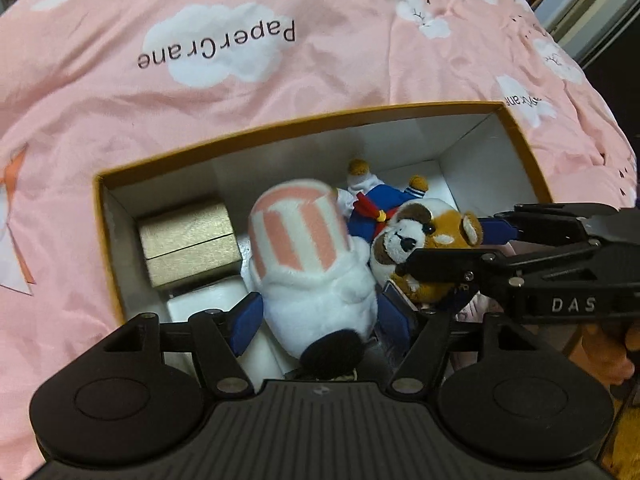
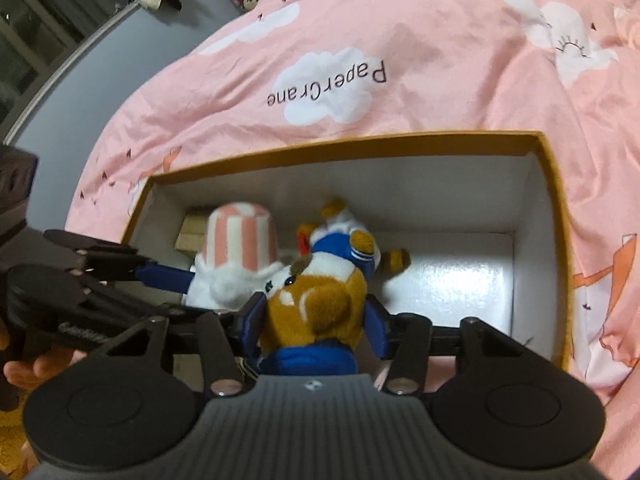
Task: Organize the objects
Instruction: 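Lower both plush toys into the shoebox and open both grippers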
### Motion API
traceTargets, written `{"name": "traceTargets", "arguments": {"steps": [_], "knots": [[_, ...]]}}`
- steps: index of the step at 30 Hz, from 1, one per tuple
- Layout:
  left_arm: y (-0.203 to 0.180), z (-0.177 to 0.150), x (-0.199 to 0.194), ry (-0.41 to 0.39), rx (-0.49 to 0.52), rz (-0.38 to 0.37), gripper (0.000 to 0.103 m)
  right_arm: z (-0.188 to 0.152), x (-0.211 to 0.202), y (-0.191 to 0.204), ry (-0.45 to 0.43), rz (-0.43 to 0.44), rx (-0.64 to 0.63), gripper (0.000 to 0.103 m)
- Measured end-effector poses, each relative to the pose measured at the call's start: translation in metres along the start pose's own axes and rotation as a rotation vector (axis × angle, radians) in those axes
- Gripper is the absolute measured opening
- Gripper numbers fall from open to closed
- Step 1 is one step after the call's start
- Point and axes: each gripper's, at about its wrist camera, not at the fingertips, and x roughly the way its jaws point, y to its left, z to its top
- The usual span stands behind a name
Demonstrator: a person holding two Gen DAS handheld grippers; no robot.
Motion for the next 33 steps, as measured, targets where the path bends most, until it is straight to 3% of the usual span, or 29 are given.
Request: {"name": "traceTargets", "arguments": {"steps": [8,14,15,16,19,22,25,33], "knots": [[0.007,-0.005,-0.011,-0.057,-0.066,-0.016,0.071,-0.004,0.01,0.007,-0.014,-0.031,-0.017,0.057],[0.01,-0.015,-0.028,-0.146,-0.041,-0.015,0.071,-0.005,-0.004,0.011,-0.043,-0.089,-0.058,0.061],[0.012,-0.016,-0.026,-0.16,-0.043,-0.017,0.065,-0.006,-0.007,0.01,-0.044,-0.088,-0.06,0.061],[0.015,-0.015,-0.024,-0.176,-0.056,-0.011,0.049,-0.006,-0.009,0.01,-0.04,-0.081,-0.056,0.061],[0.02,-0.011,-0.014,-0.206,-0.091,-0.013,0.036,-0.007,-0.01,0.007,-0.024,-0.086,-0.028,0.058],[0.018,-0.008,0.0,-0.185,-0.101,0.003,0.034,-0.008,-0.008,0.005,-0.012,-0.096,-0.023,0.053],[0.009,-0.006,0.008,-0.19,-0.067,0.069,0.034,-0.008,-0.002,0.002,-0.011,-0.088,0.015,0.052],[-0.002,-0.018,-0.005,-0.247,-0.067,0.135,0.034,-0.006,0.015,0.008,0.007,-0.087,0.034,0.051]]}}
